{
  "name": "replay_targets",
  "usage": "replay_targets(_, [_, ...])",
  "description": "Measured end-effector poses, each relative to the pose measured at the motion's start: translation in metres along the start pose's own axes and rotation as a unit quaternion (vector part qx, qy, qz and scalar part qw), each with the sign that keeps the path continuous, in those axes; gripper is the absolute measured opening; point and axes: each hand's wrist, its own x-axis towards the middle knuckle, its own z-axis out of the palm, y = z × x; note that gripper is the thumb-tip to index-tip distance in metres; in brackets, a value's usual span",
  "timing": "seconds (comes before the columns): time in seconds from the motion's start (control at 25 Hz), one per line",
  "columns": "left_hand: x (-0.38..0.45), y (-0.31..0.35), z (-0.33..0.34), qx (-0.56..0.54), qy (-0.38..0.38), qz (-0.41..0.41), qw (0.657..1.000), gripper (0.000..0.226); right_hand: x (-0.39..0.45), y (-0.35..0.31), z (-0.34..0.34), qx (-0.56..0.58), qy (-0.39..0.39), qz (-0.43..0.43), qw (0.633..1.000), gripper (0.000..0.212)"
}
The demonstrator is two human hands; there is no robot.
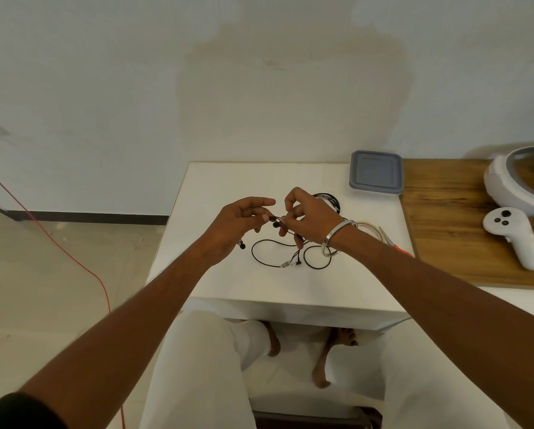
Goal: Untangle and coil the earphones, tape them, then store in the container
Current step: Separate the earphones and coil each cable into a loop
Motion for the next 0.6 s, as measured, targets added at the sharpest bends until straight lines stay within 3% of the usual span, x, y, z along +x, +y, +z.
replay_targets(0.16, [0.0005,-0.0028,-0.0009,-0.022,-0.02,-0.066,0.997,0.028,0.0001,-0.0004,-0.0002,-0.054,0.022,-0.06,0.996,0.009])
replay_targets(0.6, [0.0,-0.0085,-0.0075,-0.03,0.007,-0.057,0.998,0.025,0.0056,0.0042,-0.0005,-0.112,0.008,-0.057,0.992,0.011])
